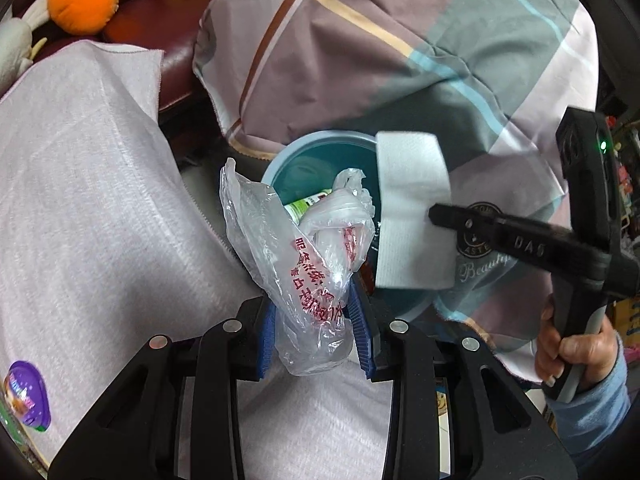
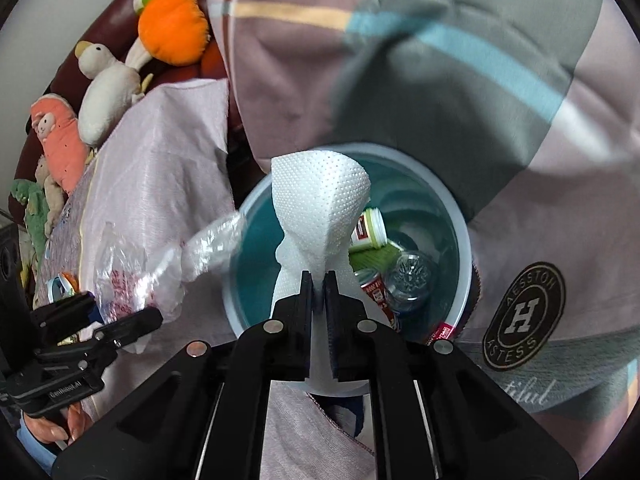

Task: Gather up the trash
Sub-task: 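Open the right tool to drop the tissue while the left tool drops the plastic bag, then move both tools back from the bin to the table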

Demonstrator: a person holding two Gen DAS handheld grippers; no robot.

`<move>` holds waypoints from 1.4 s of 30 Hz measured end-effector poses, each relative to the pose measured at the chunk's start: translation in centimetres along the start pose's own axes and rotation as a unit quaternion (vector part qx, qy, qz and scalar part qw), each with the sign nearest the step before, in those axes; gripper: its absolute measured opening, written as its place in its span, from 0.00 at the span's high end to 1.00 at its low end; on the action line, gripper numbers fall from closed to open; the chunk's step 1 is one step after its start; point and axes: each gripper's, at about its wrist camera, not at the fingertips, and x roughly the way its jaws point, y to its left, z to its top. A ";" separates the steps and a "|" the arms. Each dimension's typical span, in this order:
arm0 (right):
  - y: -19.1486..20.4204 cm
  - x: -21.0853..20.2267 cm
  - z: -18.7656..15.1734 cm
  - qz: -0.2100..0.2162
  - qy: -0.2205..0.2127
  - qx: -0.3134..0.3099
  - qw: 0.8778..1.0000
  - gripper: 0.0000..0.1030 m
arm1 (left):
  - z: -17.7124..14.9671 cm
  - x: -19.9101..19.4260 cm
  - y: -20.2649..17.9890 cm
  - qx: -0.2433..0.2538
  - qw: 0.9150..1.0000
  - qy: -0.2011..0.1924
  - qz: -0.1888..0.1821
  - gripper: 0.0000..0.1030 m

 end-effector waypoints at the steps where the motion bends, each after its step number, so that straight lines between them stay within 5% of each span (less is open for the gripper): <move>1: -0.1 0.3 0.0 0.000 0.002 0.001 1.000 0.91 | 0.2 0.2 0.0 0.000 1.000 0.001 -0.001 0.67; 4: -0.4 0.6 -0.1 -0.001 0.005 0.004 1.000 0.85 | 0.4 0.6 0.0 0.000 1.000 0.004 -0.003 0.67; 7: -0.5 0.7 0.1 -0.001 0.000 0.005 1.000 0.58 | 0.5 1.0 0.0 0.001 1.000 0.006 -0.004 0.67; 13: -0.7 -0.4 0.3 -0.004 -0.014 0.008 1.000 0.57 | 0.6 1.3 -0.1 0.000 1.000 0.008 -0.007 0.67; 24: -1.0 -3.4 0.3 -0.029 -0.045 0.013 0.999 0.37 | 0.9 2.9 -1.7 0.019 0.999 0.019 -0.017 0.66; 28: -1.5 -4.5 0.5 -0.038 -0.055 0.022 0.998 0.36 | 1.5 3.9 -2.7 0.026 0.999 0.015 -0.014 0.45; 30: -1.7 -4.9 0.5 -0.042 -0.058 0.027 0.997 0.36 | 1.7 4.0 -2.9 0.025 1.000 0.011 -0.010 0.22; 42: -0.1 -5.5 0.2 -0.054 -0.050 0.021 0.997 0.27 | -0.3 0.8 -0.9 0.003 1.000 -0.013 -0.005 0.14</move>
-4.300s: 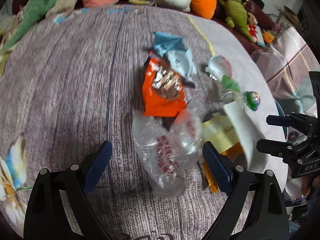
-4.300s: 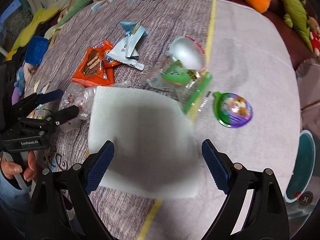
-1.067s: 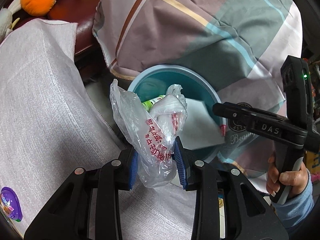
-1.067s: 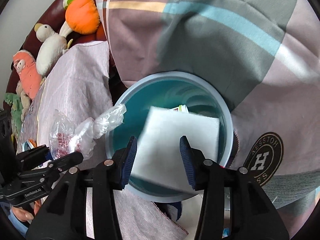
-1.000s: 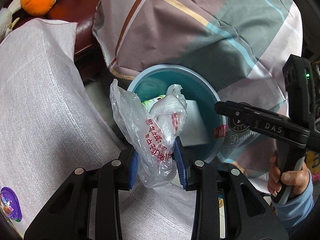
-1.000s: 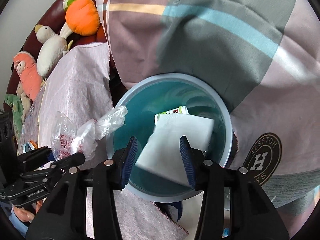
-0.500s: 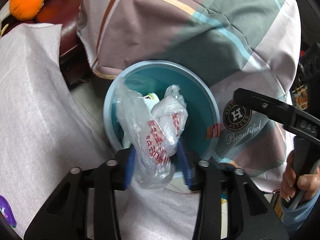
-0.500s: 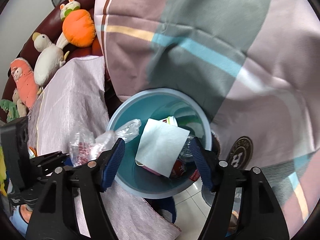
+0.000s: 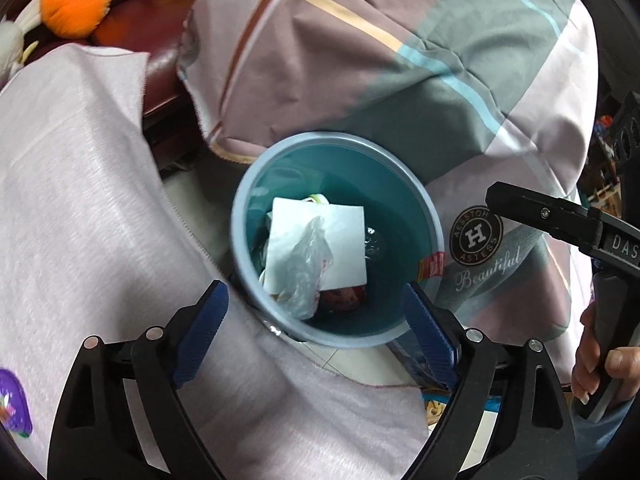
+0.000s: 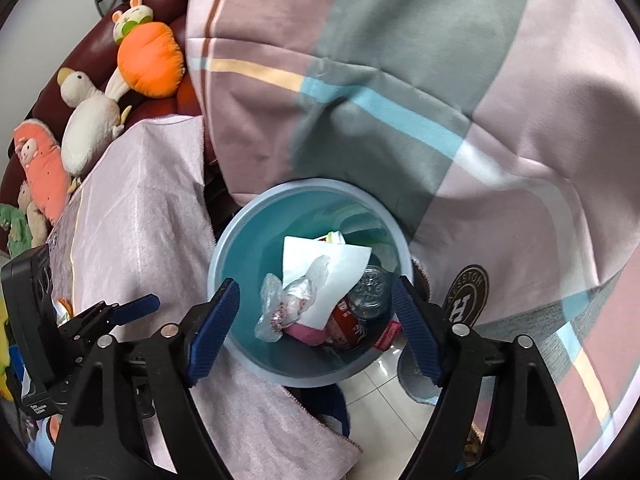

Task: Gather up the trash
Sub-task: 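Move both tools back from the bin to the table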

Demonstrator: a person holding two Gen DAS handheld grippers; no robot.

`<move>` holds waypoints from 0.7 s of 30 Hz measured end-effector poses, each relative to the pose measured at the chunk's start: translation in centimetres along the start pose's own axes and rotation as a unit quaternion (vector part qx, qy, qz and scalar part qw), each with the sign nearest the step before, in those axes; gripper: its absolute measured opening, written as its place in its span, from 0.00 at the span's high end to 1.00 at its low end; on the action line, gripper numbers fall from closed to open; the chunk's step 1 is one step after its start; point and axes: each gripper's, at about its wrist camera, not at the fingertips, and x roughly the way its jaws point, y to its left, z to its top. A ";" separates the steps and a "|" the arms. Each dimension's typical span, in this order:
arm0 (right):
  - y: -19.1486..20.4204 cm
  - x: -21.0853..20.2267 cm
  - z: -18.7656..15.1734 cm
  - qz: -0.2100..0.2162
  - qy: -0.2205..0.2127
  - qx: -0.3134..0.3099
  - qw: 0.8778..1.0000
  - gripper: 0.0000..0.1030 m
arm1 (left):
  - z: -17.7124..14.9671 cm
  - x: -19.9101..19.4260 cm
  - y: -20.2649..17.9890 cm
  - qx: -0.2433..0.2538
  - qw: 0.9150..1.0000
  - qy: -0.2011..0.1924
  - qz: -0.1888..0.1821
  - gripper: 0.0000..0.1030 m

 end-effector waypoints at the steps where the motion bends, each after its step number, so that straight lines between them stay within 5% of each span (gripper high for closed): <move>1: 0.5 -0.1 -0.1 -0.001 0.001 -0.004 1.000 0.26 | -0.3 -0.3 0.2 -0.002 1.000 -0.002 0.000 0.14; 21: 13.0 -2.2 -3.9 0.026 0.027 -0.091 0.995 0.23 | -8.4 -12.0 6.9 -0.050 0.996 -0.068 0.028 0.10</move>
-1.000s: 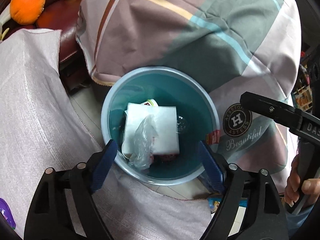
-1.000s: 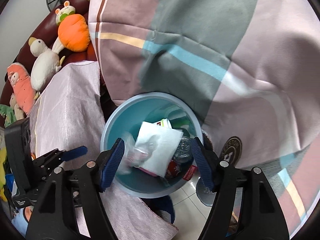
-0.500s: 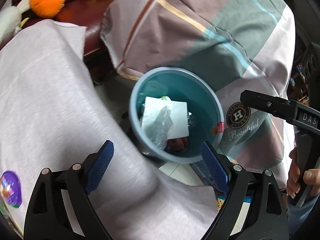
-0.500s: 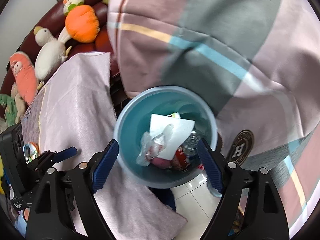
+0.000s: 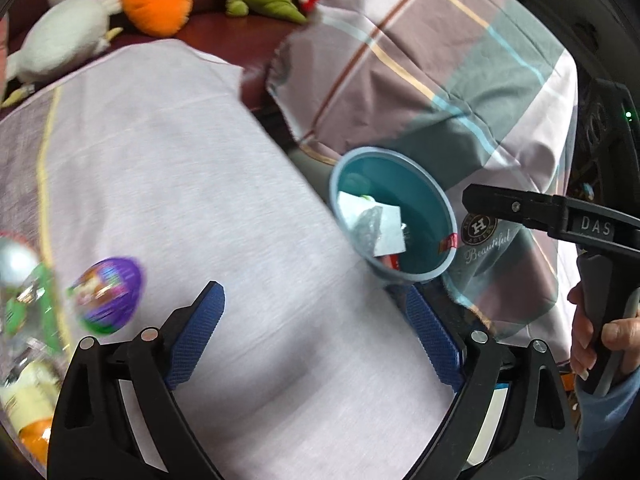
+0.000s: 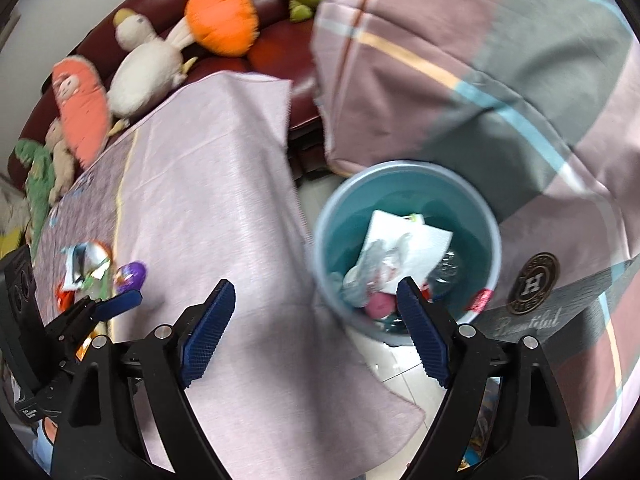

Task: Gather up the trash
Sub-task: 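Move both tools back from the bin to the table, then grasp the yellow-orange snack bag with the left tool while the right tool grasps the green-labelled clear packet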

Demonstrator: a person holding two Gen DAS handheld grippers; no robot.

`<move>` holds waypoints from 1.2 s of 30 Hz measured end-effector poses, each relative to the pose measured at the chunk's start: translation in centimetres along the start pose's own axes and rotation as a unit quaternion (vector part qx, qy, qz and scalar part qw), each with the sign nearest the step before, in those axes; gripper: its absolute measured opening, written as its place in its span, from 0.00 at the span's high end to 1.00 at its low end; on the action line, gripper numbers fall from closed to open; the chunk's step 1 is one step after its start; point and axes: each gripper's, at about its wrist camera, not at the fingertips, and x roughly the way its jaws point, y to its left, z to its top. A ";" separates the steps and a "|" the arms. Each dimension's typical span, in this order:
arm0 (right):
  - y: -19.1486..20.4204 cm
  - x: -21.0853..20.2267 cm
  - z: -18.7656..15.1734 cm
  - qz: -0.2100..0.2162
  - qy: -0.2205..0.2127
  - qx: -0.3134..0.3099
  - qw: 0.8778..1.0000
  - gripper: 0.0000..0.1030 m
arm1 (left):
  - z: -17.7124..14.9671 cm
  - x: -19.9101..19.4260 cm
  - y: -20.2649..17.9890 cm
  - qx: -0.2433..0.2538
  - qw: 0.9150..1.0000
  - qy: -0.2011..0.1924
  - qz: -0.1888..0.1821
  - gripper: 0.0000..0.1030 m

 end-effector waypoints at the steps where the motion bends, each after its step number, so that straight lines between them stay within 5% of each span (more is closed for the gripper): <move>1: 0.9 0.0 -0.2 0.002 0.002 -0.007 1.000 0.23 | -0.4 -0.8 0.7 -0.005 1.000 -0.005 0.003 0.10; 21: 17.2 0.6 -4.1 0.023 0.043 -0.133 0.990 0.18 | -9.8 -13.3 15.1 -0.093 0.990 -0.077 0.068 0.08; 31: 21.7 3.4 -6.2 0.034 0.081 -0.161 0.983 0.18 | -13.6 -12.2 21.3 -0.140 0.986 -0.044 0.080 0.08; 36: 22.6 4.5 -6.2 0.032 0.092 -0.163 0.982 0.18 | -14.1 -10.2 21.3 -0.117 0.990 -0.024 0.074 0.08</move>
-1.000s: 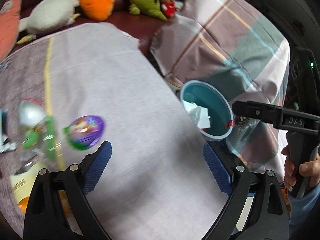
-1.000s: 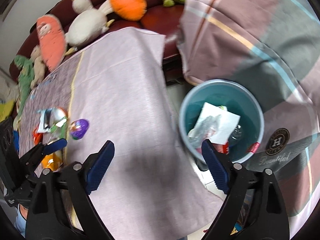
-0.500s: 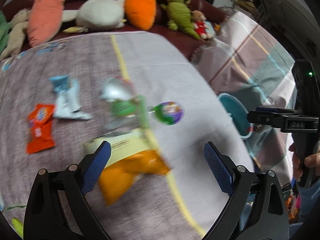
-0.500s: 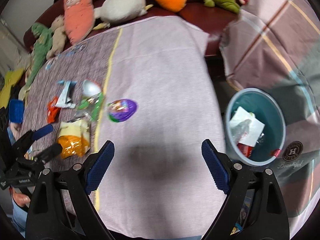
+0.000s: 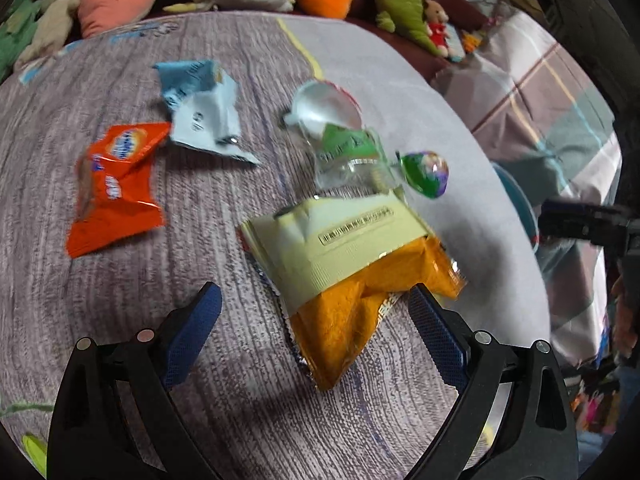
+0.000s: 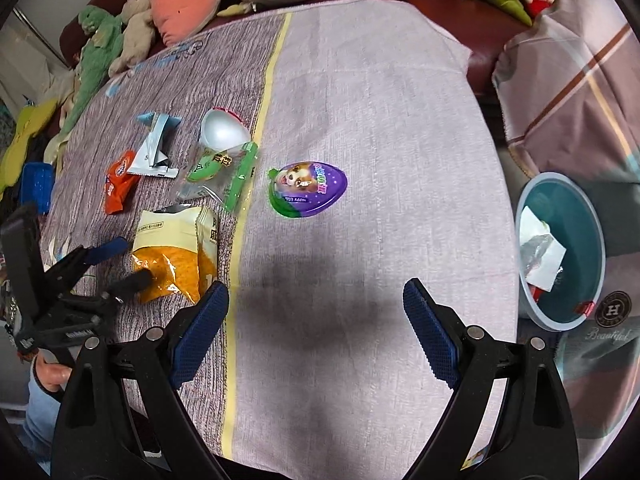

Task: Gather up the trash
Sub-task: 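Grasp the yellow-orange snack bag with the left tool while the right tool grasps the green-labelled clear packet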

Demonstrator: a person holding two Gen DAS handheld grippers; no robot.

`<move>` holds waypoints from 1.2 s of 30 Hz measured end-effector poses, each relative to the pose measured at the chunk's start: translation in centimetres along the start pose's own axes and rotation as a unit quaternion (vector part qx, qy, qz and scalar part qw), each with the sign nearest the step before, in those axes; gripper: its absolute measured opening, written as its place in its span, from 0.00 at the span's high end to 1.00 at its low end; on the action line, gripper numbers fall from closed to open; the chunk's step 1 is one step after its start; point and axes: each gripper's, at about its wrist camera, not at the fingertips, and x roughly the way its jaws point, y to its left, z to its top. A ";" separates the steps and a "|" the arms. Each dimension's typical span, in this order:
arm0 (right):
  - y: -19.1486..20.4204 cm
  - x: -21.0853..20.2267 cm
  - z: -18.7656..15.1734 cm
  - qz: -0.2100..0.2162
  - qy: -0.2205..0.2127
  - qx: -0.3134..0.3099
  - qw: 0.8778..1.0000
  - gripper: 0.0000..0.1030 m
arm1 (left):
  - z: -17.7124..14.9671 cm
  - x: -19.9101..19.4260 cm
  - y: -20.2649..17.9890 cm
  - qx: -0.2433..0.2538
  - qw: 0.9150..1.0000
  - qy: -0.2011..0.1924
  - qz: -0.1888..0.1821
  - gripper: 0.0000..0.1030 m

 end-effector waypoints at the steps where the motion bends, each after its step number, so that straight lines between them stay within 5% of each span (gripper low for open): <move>1: 0.0 0.1 0.1 0.000 0.001 0.001 1.000 0.18 | -0.1 0.4 -0.2 0.006 1.000 0.004 0.000 0.08; 7: 0.3 1.2 0.6 -0.001 0.010 0.005 1.000 0.18 | -0.8 1.7 -1.2 0.035 0.999 -0.001 0.012 0.10; 10: 0.3 1.7 0.8 0.000 0.015 0.007 1.000 0.18 | -0.7 1.7 -1.3 0.033 0.999 -0.013 0.011 0.38; 11: 0.3 1.8 0.8 0.000 0.016 0.007 1.000 0.18 | -0.7 1.6 -1.3 0.032 0.999 -0.015 0.012 0.57; 15: 0.5 2.2 1.4 0.001 0.017 0.006 1.000 0.18 | -0.5 1.0 -0.9 0.021 0.999 -0.028 0.000 0.73; 24: 3.5 3.4 5.0 0.011 0.011 -0.028 0.999 0.18 | 0.1 -1.7 2.4 -0.016 0.999 -0.050 0.001 0.76; 31: 6.9 6.9 8.6 0.043 0.026 -0.056 0.997 0.18 | 0.1 -1.2 4.7 -0.035 0.999 -0.032 0.001 0.75; 36: 8.3 9.8 10.3 0.045 0.044 -0.076 0.995 0.18 | 0.3 -0.7 4.9 -0.031 0.999 -0.024 0.001 0.62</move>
